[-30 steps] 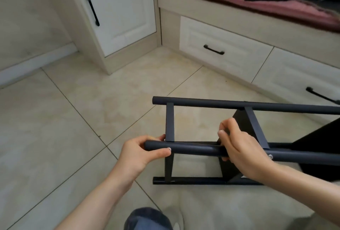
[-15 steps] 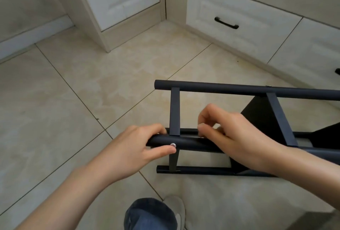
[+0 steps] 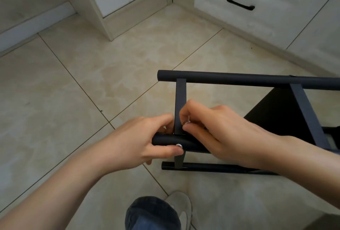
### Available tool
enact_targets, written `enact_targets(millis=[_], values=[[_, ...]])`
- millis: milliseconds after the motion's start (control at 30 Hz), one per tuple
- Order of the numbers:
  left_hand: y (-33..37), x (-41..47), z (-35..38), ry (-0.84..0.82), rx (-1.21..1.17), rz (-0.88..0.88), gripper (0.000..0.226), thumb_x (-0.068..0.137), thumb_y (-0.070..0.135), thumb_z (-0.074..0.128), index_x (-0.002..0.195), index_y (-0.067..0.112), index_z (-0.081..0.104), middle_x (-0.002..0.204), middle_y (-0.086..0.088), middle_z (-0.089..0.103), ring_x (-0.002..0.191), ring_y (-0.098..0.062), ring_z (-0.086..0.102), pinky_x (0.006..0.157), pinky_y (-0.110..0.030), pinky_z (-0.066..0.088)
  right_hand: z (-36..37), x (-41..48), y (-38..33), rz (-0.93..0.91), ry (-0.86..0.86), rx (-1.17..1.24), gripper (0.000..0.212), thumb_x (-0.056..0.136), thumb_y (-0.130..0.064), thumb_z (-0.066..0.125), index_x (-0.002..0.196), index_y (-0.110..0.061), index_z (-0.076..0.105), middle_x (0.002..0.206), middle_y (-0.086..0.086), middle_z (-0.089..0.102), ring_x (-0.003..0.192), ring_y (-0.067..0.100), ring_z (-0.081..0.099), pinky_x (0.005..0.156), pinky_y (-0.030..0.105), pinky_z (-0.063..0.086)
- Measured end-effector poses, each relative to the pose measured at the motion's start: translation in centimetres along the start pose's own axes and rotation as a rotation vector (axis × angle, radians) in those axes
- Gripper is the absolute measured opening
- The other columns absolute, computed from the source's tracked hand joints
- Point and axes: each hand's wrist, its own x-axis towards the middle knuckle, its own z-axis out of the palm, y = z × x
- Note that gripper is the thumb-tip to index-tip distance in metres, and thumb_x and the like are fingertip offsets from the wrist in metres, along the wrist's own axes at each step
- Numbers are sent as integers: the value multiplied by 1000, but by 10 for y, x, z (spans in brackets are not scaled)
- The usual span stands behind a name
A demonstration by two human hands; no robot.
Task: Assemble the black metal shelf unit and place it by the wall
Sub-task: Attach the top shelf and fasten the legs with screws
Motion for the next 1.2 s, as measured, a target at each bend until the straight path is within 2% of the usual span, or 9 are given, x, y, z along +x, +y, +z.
enact_targets(millis=[133, 300, 400, 533, 667, 767, 933, 1067, 1200], values=[[-3, -5, 5, 34, -1, 7, 49, 68, 72, 59, 94, 31, 51, 77, 5, 68, 62, -17, 65, 60, -42, 55, 3, -5, -8, 16, -43, -4, 8, 98, -40, 31, 99, -32, 33, 72, -11, 48, 72, 12, 48, 56, 30, 40], [-5, -16, 8, 121, 200, 19, 47, 59, 83, 55, 85, 44, 45, 71, 15, 59, 66, -11, 53, 57, -33, 43, 15, -13, -19, 83, -14, -10, 10, 98, -45, 27, 98, -35, 28, 73, -5, 55, 64, 18, 51, 58, 33, 44], [-4, -21, 8, 183, 267, -14, 62, 49, 87, 57, 93, 47, 40, 93, 22, 60, 87, -3, 59, 68, -28, 48, 23, -15, -19, 152, 75, 49, 9, 97, -46, 30, 98, -37, 30, 73, -1, 64, 62, 18, 59, 58, 37, 51], [-3, -27, 8, 227, 324, 143, 88, 56, 83, 63, 132, 60, 24, 129, 37, 27, 120, 13, 36, 79, -10, 39, 25, -16, -14, 250, 236, 294, 5, 96, -37, 46, 93, -33, 47, 75, 0, 68, 70, 18, 64, 65, 41, 53], [-7, -23, 7, 183, 413, 271, 94, 72, 78, 58, 153, 55, 18, 162, 23, 1, 151, 1, 3, 112, -25, 26, 24, -12, -6, 357, 355, 354, 6, 92, -27, 61, 85, -26, 62, 71, -4, 66, 70, 12, 63, 66, 35, 54], [-8, -14, 4, 78, 344, 286, 90, 74, 76, 60, 151, 58, 18, 163, 29, -15, 151, 2, -15, 117, -31, 13, 22, -8, 2, 502, 298, 424, 9, 89, -22, 69, 81, -25, 69, 68, -8, 71, 64, 5, 66, 65, 26, 56], [-14, -9, 5, 98, 280, 352, 76, 71, 70, 71, 140, 49, 45, 166, 26, -3, 153, 2, -6, 118, -21, 16, 20, -4, 9, 666, 192, 596, 7, 88, -16, 72, 83, -15, 76, 71, 0, 75, 62, 11, 68, 64, 23, 60], [-18, -7, 9, 122, 252, 387, 69, 72, 65, 75, 132, 39, 52, 167, 21, 3, 154, -3, -2, 117, -10, 12, 17, -3, 10, 672, -5, 723, 8, 89, -9, 69, 86, -10, 76, 77, 5, 77, 62, 9, 68, 64, 20, 59], [-17, -7, 12, 139, 233, 397, 65, 72, 63, 75, 128, 37, 54, 168, 19, 7, 155, -7, 1, 116, -9, 14, 19, 5, 15, 620, -166, 643, 7, 88, -7, 70, 87, -9, 76, 77, 7, 77, 65, 10, 72, 69, 22, 60]])
